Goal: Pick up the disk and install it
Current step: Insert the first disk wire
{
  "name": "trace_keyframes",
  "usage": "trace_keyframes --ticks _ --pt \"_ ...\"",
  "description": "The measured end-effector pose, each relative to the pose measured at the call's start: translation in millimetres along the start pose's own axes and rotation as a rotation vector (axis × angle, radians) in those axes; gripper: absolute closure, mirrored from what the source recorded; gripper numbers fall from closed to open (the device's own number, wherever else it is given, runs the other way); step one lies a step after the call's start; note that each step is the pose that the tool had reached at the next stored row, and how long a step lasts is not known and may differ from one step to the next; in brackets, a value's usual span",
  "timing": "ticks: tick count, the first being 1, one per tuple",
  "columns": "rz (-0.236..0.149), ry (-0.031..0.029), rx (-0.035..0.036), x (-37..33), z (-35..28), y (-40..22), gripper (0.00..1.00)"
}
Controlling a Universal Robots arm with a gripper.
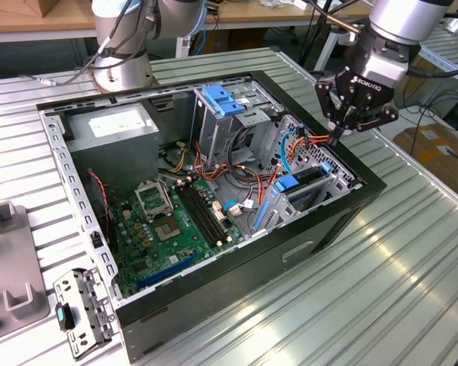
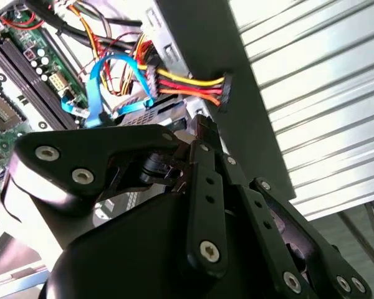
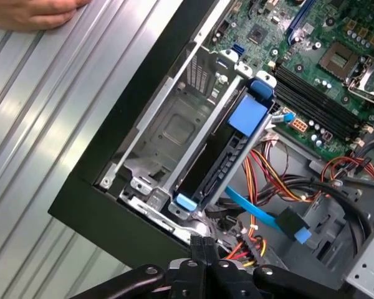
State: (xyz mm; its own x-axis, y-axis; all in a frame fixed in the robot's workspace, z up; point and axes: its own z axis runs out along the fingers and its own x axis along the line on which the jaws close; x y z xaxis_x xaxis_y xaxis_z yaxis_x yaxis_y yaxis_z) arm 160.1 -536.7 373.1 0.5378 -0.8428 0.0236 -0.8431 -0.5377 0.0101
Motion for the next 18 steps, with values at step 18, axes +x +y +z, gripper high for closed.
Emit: trace_keyframes --ticks 18 --pt "-0.165 0.0010 0.0021 -0.7 -2.1 -21.5 0.89"
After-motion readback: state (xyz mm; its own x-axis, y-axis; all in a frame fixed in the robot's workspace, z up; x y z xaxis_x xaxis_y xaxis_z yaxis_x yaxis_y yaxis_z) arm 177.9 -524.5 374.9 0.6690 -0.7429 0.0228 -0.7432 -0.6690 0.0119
